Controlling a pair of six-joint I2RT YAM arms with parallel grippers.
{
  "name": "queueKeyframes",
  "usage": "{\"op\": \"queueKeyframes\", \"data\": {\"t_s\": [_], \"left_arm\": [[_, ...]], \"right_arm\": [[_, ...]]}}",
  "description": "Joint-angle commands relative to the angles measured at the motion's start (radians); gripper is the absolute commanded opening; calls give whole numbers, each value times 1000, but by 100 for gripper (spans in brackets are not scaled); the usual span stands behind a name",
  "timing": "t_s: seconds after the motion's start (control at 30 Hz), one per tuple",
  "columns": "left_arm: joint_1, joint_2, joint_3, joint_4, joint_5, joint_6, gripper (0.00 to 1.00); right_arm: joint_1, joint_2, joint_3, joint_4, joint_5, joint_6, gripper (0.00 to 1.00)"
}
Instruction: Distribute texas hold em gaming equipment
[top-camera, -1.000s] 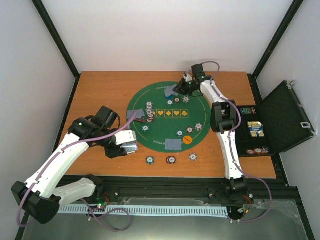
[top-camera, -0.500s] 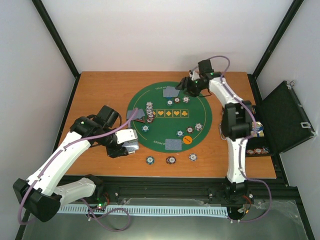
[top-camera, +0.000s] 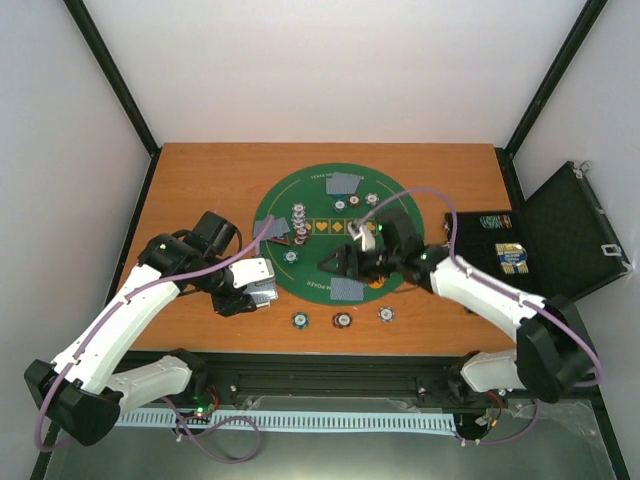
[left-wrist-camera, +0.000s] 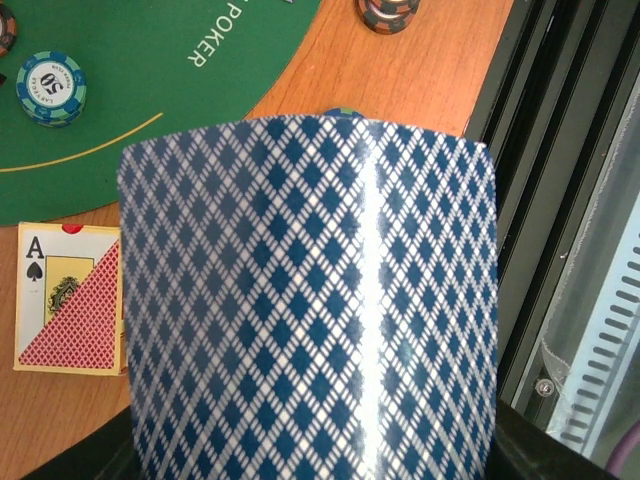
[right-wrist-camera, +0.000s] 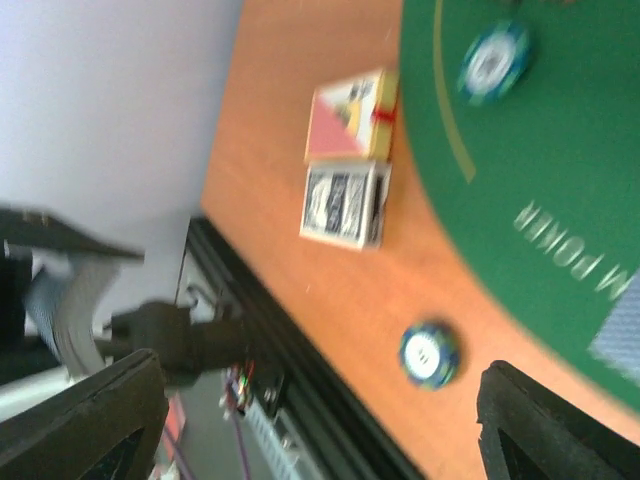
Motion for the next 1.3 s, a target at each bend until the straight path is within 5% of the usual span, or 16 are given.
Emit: {"op": "queueKeyframes", "data": {"t_s": [0.0, 0.3, 1.27], "left_arm": [[-5, -22, 35, 3, 27, -21, 20], [-5, -27, 9, 24, 38, -16, 20], [-4, -23, 50, 10, 53, -2, 20]], "right_arm": [[134, -116, -166, 266, 23, 217, 85], [303, -129, -287, 625, 29, 402, 85], [411, 206, -49, 845, -38, 475, 82]]}}
